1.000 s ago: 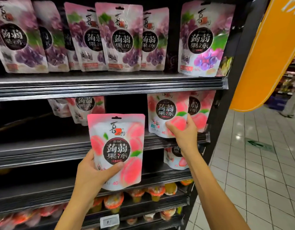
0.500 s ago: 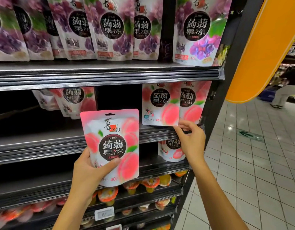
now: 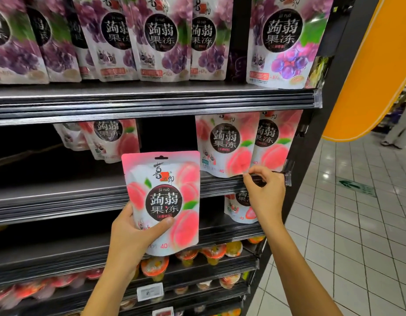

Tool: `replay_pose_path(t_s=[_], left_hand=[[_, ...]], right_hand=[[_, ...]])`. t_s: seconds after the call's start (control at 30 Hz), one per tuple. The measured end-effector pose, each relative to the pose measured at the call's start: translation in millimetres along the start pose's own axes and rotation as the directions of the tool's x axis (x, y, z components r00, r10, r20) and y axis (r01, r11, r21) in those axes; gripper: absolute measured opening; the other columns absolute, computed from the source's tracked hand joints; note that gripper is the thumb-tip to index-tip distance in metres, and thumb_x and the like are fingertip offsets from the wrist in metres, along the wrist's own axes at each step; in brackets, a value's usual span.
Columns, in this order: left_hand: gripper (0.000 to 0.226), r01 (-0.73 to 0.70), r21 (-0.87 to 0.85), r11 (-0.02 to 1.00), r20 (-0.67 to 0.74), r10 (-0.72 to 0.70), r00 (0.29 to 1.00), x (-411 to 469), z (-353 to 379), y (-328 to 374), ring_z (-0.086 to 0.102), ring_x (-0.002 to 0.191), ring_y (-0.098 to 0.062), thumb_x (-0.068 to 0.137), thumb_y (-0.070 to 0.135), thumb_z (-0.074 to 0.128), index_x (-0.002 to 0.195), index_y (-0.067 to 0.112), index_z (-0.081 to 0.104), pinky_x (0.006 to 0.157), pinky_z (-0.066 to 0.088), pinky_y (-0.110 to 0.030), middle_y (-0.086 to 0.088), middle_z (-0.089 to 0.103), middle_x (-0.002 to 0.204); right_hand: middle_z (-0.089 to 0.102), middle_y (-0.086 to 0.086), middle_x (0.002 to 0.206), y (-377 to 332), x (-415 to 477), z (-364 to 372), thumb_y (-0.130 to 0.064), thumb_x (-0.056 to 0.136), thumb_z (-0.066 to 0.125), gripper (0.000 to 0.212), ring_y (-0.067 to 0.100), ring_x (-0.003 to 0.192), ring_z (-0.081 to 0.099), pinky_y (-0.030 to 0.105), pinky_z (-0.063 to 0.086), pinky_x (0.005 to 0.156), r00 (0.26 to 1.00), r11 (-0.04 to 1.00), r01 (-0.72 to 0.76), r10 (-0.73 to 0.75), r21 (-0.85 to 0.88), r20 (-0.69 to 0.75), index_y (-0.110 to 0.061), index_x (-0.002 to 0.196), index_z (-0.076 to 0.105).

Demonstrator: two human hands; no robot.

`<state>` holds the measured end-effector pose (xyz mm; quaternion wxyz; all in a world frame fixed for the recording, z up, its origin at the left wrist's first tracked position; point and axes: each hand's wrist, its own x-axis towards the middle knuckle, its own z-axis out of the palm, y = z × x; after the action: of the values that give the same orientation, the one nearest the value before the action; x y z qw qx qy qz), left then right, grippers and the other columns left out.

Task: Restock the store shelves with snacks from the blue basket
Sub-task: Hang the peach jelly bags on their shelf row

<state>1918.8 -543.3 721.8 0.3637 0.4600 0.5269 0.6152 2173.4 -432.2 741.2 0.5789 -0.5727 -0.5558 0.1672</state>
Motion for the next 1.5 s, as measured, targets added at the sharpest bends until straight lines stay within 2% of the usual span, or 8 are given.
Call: replay_pose_path(t_s=[0.27, 0.53, 0.73, 0.9, 1.23, 1.33, 1.4, 1.5], left_hand=[[0.053, -0.002, 0.01, 1.0, 0.006, 0.002, 1.0, 0.0, -4.2, 1.4, 0.075, 0.084, -0.017, 0.049, 0.028, 0.091, 0.095, 0.036, 0.068, 0.062, 0.06, -0.025, 0.001, 0.077, 0.096], [0.056, -0.001, -0.022, 1.0, 0.028, 0.002, 1.0, -6.0, -3.4, 3.2, 0.075, 0.084, -0.019, 0.047, 0.028, 0.092, 0.097, 0.032, 0.068, 0.061, 0.059, -0.024, 0.0, 0.077, 0.096], [0.053, -0.003, -0.027, 1.0, 0.019, 0.003, 1.0, -7.6, -6.1, 4.6, 0.075, 0.084, -0.019, 0.048, 0.026, 0.091, 0.094, 0.035, 0.069, 0.062, 0.06, -0.026, 0.0, 0.077, 0.095], [0.054, -0.007, -0.015, 1.0, 0.035, 0.007, 0.999, -6.5, -2.4, 4.5, 0.075, 0.084, -0.017, 0.048, 0.028, 0.092, 0.095, 0.039, 0.068, 0.062, 0.06, -0.026, 0.002, 0.077, 0.097], [0.051, 0.028, -0.028, 0.999, 0.079, -0.026, 0.997, 9.8, 24.5, 19.5, 0.075, 0.087, -0.016, 0.051, 0.033, 0.092, 0.095, 0.042, 0.069, 0.067, 0.06, -0.028, 0.004, 0.077, 0.099], [0.052, 0.04, -0.081, 0.996, 0.103, -0.031, 0.994, 16.6, 38.1, 27.7, 0.075, 0.089, -0.018, 0.052, 0.033, 0.092, 0.098, 0.037, 0.069, 0.07, 0.061, -0.031, 0.002, 0.077, 0.1], [0.054, 0.028, -0.113, 0.993, 0.123, -0.014, 0.992, 22.5, 49.3, 34.6, 0.074, 0.09, -0.02, 0.054, 0.031, 0.091, 0.102, 0.029, 0.068, 0.071, 0.06, -0.03, 0.0, 0.077, 0.1], [0.06, 0.003, -0.124, 0.992, 0.097, 0.01, 0.995, 32.9, 63.6, 47.2, 0.074, 0.089, -0.019, 0.058, 0.033, 0.087, 0.111, 0.017, 0.062, 0.065, 0.057, -0.022, -0.003, 0.076, 0.101]], right_hand=[[0.049, -0.009, 0.102, 0.1, 7.3, -0.8, -0.035, 0.083, 0.072, 0.009, 0.005, 0.101, 0.03, 0.026, 0.03, 0.085, 0.993, 0.99, -0.113, 0.111, -0.089, -0.03, -0.041, 0.077, 0.068], [0.056, 0.0, 0.11, -2.2, 11.5, -3.5, -0.032, 0.083, 0.068, 0.013, 0.022, 0.114, 0.05, 0.037, 0.047, 0.083, 0.98, 0.975, -0.191, 0.182, -0.118, -0.077, -0.036, 0.071, 0.071], [0.067, -0.001, 0.099, -2.2, 13.2, -7.9, -0.032, 0.079, 0.065, 0.013, 0.0, 0.077, 0.051, 0.021, 0.033, 0.057, 0.962, 0.962, -0.259, 0.249, -0.083, -0.115, -0.029, 0.071, 0.074], [0.067, -0.001, 0.098, 2.6, 14.8, -12.4, -0.035, 0.081, 0.065, 0.012, 0.012, 0.079, 0.054, 0.024, 0.034, 0.057, 0.957, 0.958, -0.272, 0.26, -0.091, -0.125, -0.031, 0.082, 0.077], [0.056, -0.003, 0.066, -7.0, 3.1, -20.8, -0.028, 0.087, 0.068, 0.011, 0.008, 0.06, 0.053, 0.025, 0.044, 0.06, 0.977, 0.984, -0.176, 0.18, 0.04, -0.117, -0.029, 0.096, 0.073], [0.069, -0.01, 0.081, -28.1, -15.3, -23.0, -0.042, 0.083, 0.069, 0.01, -0.001, 0.072, 0.062, 0.009, 0.046, 0.062, 0.989, 0.961, -0.099, 0.066, 0.259, 0.134, -0.036, 0.089, 0.073], [0.074, -0.015, 0.095, -42.6, -26.4, -18.0, -0.054, 0.08, 0.067, 0.023, -0.004, 0.085, 0.067, 0.011, 0.051, 0.067, 0.889, 0.928, -0.189, 0.023, 0.32, 0.458, -0.039, 0.098, 0.072], [0.077, -0.002, 0.1, -53.9, -31.4, -5.7, -0.025, 0.089, 0.072, 0.015, 0.014, 0.097, 0.072, 0.03, 0.059, 0.084, 0.853, 0.876, -0.219, -0.042, 0.43, 0.52, -0.024, 0.104, 0.073]])
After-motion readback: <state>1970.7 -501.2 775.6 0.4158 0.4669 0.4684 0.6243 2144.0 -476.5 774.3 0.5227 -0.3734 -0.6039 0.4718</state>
